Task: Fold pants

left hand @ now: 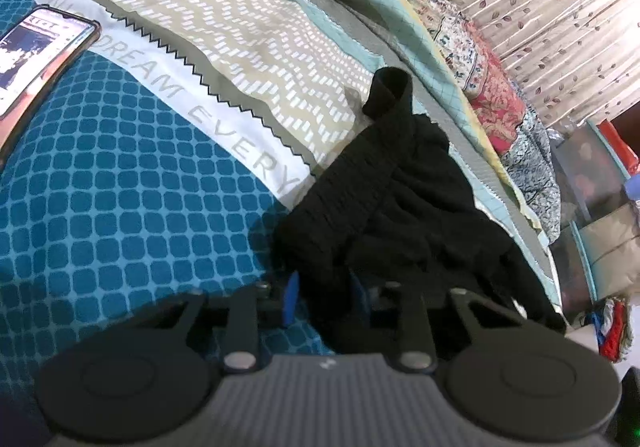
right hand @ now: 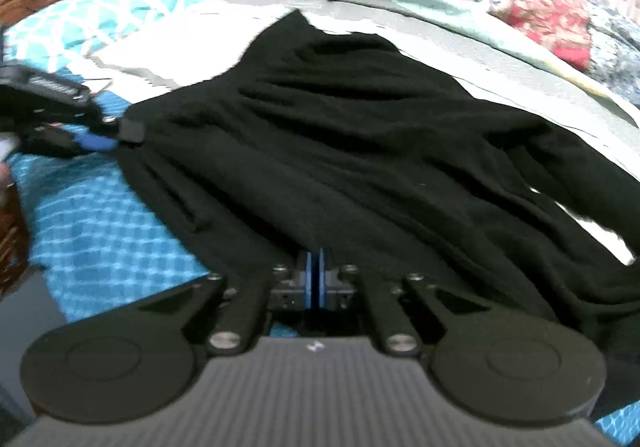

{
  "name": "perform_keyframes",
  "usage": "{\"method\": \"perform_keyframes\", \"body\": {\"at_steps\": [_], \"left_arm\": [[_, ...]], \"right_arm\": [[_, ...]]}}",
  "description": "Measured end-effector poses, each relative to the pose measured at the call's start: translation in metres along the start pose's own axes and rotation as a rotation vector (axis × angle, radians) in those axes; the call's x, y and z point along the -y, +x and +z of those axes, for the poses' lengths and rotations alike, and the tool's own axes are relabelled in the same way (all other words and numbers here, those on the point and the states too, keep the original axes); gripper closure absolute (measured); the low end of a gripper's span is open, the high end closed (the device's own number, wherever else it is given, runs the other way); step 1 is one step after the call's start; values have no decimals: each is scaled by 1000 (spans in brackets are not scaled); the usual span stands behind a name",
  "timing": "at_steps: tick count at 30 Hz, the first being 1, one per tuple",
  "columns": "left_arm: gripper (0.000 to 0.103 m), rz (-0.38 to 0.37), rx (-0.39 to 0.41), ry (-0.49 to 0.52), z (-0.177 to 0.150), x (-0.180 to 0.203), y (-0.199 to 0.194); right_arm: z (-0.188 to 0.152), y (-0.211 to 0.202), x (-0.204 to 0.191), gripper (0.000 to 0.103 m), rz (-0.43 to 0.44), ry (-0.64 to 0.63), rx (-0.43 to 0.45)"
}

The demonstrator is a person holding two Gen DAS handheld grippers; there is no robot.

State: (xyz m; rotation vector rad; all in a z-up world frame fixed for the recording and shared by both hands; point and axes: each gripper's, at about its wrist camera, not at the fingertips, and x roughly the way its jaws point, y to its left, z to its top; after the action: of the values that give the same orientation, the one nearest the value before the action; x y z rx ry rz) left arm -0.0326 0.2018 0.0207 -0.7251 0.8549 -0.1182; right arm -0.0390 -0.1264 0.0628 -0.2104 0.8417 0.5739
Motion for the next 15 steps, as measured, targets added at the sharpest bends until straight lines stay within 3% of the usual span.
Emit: {"method": "perform_keyframes", "body": {"at_steps": [4, 7, 9, 13, 15], "left_arm": [[77, 27, -15, 33, -3, 3, -1], [72, 41, -30, 16, -5, 2, 0], [63, 42, -20, 18, -4, 3, -7], [60, 58, 63, 38, -3, 3, -33], [60, 41, 103, 31, -1, 5, -43]], "right_arm": [[-12, 0, -4, 97, 20, -26, -47], [-12, 7, 0, 93, 24, 18, -56], [-9, 5, 1, 91, 25, 21, -50], [-4, -11, 9, 62, 59, 63, 13], [0, -21, 17, 61, 83, 121, 55]]}}
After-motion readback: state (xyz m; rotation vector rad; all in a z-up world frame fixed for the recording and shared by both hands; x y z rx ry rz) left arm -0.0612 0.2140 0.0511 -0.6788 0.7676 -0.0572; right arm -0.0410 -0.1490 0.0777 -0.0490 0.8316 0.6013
